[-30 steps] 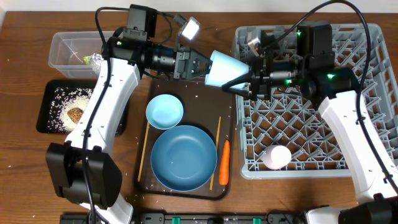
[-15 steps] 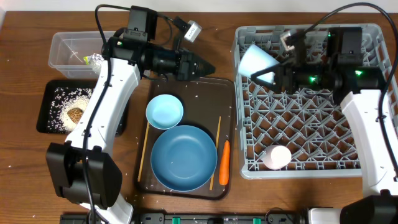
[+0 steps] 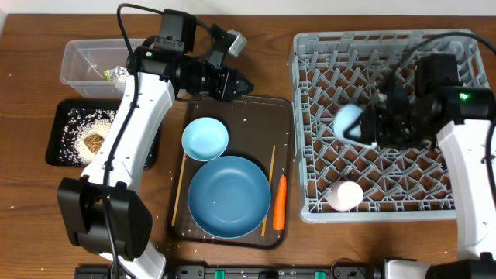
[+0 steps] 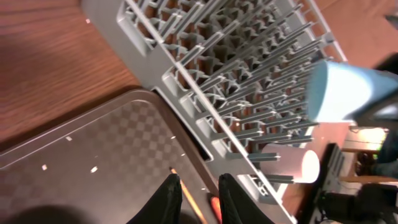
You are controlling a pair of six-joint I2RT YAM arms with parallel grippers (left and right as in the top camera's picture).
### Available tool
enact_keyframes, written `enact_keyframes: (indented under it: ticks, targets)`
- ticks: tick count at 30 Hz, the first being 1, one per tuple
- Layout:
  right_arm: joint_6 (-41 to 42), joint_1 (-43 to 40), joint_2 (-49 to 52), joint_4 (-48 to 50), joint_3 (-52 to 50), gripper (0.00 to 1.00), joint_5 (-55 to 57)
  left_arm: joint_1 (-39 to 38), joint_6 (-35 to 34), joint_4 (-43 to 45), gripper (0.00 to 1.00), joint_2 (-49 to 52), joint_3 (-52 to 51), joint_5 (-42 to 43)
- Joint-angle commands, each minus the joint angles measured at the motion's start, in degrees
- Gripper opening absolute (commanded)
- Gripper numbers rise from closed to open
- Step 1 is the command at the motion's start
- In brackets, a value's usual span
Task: Sort waste into correct bins and load items into the dishwasher rack
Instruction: 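Open the left gripper, leaving the cup in the right gripper, then lower the light-blue cup into the rack beside the pink cup, release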
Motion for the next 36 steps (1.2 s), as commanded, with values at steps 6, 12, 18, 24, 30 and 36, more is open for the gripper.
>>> enact_keyframes:
  ticks: [6,12,18,24,30,36]
  targets:
    - [4.48,-0.28,-1.22,-14.21,8.31,0.45,19.43,-0.13,-0.07,-0.07,0.22,0.24,-1.68,-3.52]
    - [5.53,-0.85,-1.18,-18.86,11.04,0.45,21.88,-0.13,-0.04,-0.09,0.22,0.24,-2.10,-3.72]
    - [5.97,-2.08,-0.72,-18.86,10.49,0.43,22.23,-0.13,-0.07,-0.11,0.22,0.24,-3.78,-8.24]
    - [7.48,-1.97,1.68,-18.86,10.05,0.42,21.73,-0.13,-0.07,-0.04,0.22,0.24,-5.40,-12.37]
    - [8.94,-1.75,4.85,-18.53,6.69,0.40,20.48,-0.13,-0.07,-0.13,0.22,0.24,-5.49,-15.52]
    - [8.92,-1.20,7.45,-18.18,3.67,0.39,18.84,-0.13,-0.07,-0.17,0.22,0.24,-5.49,-15.50]
